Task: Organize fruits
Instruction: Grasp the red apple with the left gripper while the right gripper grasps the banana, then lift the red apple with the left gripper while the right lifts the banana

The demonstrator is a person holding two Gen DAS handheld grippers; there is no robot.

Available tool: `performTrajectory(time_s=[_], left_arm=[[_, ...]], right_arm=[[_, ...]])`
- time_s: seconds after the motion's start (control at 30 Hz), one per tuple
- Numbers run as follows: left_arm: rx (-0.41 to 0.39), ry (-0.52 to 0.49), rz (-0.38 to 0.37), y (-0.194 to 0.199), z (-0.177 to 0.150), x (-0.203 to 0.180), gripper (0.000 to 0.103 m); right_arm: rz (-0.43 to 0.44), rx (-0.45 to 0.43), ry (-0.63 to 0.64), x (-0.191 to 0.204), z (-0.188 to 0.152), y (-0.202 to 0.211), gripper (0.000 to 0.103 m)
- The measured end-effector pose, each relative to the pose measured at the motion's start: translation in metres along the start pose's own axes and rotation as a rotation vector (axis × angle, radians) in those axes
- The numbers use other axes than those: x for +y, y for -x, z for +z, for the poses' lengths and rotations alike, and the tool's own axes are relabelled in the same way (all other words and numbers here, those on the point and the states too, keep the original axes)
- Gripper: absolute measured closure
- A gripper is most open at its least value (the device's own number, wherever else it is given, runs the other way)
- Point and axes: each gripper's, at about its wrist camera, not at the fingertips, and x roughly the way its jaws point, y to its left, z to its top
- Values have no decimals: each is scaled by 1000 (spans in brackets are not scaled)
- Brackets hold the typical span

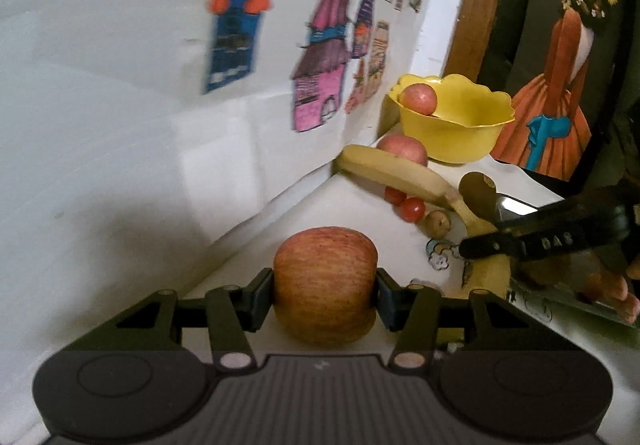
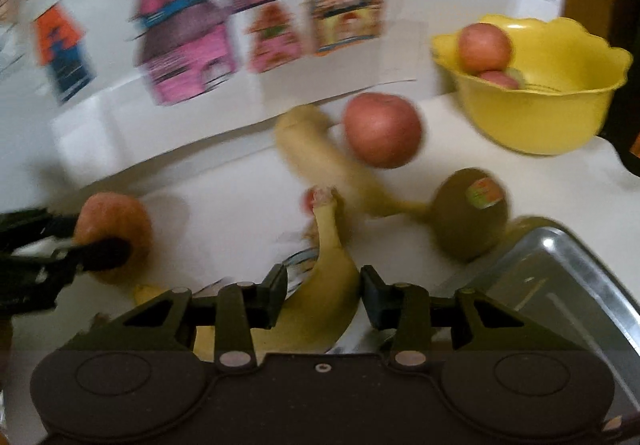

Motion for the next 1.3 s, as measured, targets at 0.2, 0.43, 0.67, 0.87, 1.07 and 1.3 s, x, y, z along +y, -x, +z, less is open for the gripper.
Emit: performTrajectory(time_s=[0.2,0.43,0.67,0.87,1.07,1.3], left_arm=[[-1,24,12,32,-17,16,46],[-3,11,-23,62,-38,15,46],[-2,-16,-87,81,-58,-1,46],[-16,-26,-129,90,-69,-13,46],[-57,-17,-144,96,-80,-20,46],[-65,15,-136,101,-86,-19,46]], right_arm=[[78,-15,76,32,-25,13,61],[117,-8,61,54,-68,43,61],[65,-11,7,64,-116,93,60],[-1,-102,48,70,-144,134,50],[27,-183,256,87,-163,162,26],[115,-209,492,107,-167,147,24]])
